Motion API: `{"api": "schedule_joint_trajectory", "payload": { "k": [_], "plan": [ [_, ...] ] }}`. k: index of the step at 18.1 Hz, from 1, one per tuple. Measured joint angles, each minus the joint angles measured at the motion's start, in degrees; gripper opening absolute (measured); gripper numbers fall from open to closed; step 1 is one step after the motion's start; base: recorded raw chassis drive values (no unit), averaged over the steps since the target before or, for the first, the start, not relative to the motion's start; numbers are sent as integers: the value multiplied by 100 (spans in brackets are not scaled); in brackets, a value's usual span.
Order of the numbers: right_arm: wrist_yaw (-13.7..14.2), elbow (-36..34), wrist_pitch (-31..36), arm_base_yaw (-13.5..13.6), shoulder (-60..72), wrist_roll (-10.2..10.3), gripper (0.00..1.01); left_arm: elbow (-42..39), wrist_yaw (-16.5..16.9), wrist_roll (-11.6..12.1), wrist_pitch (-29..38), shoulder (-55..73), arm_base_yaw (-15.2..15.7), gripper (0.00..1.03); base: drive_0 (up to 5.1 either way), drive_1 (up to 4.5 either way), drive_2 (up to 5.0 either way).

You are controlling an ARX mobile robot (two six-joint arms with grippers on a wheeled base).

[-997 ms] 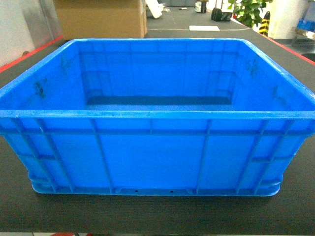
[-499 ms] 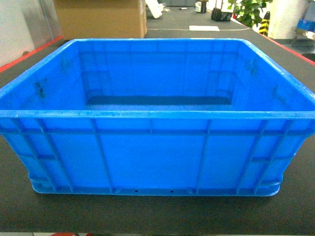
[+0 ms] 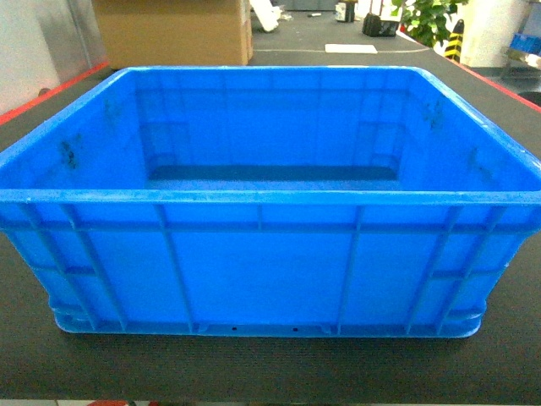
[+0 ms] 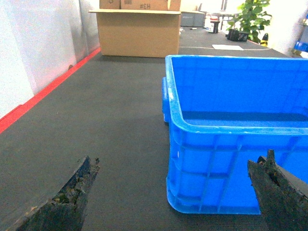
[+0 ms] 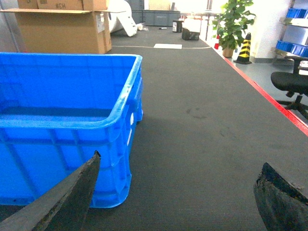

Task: Place box next to blue box on left shelf

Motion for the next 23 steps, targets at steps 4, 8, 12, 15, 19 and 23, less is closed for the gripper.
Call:
{"api": "schedule_joint_trajectory", "payload": {
  "k": [4,8,12,15,19,23],
  "plan": [
    [0,0,0,0,0,0,98,0,0,0,0,0,0,98,0,0,0],
    [262,155,-417,140,385,105,98,94,-304,-48,337,868,-181,98,0,0,0],
    [278,997,1025,424,2402,157,98,1088,-4,-42,2179,2938,-52,98,0,0,0],
    [284,2184,1528,573,4177,170,98,2203,168,-79,2767,4708,52,98,0,0,0],
    [330,4507,855,756,7431,256,98,4782,46,-278,1458,8070,-125,98,0,0,0],
    [365,6002,284,872,9471,691,98,5991,-131,-186,415,9490,-452,98,0,0,0]
  ]
}}
